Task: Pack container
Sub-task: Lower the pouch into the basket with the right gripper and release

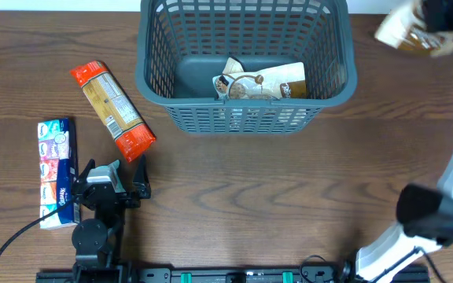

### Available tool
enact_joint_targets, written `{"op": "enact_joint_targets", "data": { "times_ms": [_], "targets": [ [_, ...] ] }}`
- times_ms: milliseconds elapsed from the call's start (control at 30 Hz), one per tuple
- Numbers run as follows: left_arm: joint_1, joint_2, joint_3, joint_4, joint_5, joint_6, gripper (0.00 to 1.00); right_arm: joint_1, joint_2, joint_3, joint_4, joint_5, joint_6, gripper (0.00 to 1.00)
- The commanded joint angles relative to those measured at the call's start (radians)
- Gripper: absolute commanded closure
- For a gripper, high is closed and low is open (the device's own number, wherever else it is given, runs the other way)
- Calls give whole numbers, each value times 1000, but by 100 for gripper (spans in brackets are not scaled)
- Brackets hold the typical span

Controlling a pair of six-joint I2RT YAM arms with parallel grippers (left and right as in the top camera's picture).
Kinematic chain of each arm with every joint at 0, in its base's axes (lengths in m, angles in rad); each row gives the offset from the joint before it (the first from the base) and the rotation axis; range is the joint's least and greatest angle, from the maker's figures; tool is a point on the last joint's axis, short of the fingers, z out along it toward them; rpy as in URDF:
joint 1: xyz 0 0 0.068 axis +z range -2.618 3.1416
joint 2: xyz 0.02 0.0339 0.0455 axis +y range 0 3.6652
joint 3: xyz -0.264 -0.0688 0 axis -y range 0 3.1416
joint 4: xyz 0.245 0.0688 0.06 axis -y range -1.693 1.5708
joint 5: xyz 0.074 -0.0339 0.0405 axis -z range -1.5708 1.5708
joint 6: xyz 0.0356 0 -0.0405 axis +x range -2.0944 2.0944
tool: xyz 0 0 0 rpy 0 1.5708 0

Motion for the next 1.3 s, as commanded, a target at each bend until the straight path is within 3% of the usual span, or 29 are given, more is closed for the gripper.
{"op": "enact_joint_targets", "data": {
  "times_ms": [0,67,267,400,633,1267],
  "targets": [
    [-4,-5,-18,-39,-30,-6,1,105,-45,2,27,-14,-134,99],
    [-4,-5,-18,-39,-30,-6,1,172,-63,2,39,-21,-216,99],
    [-4,-5,-18,-39,-30,-6,2,397,-61,0,7,-154,-650,99],
    [-4,-5,-18,-39,-30,-6,1,507,-19,0,16,-171,-780,98],
    [-4,-5,-18,-39,-29,-6,1,608,129,0,39,-193,-797,99],
    [-4,-5,-18,-39,-30,-62,1,661,482,0,30,-301,-821,99]
  ]
}}
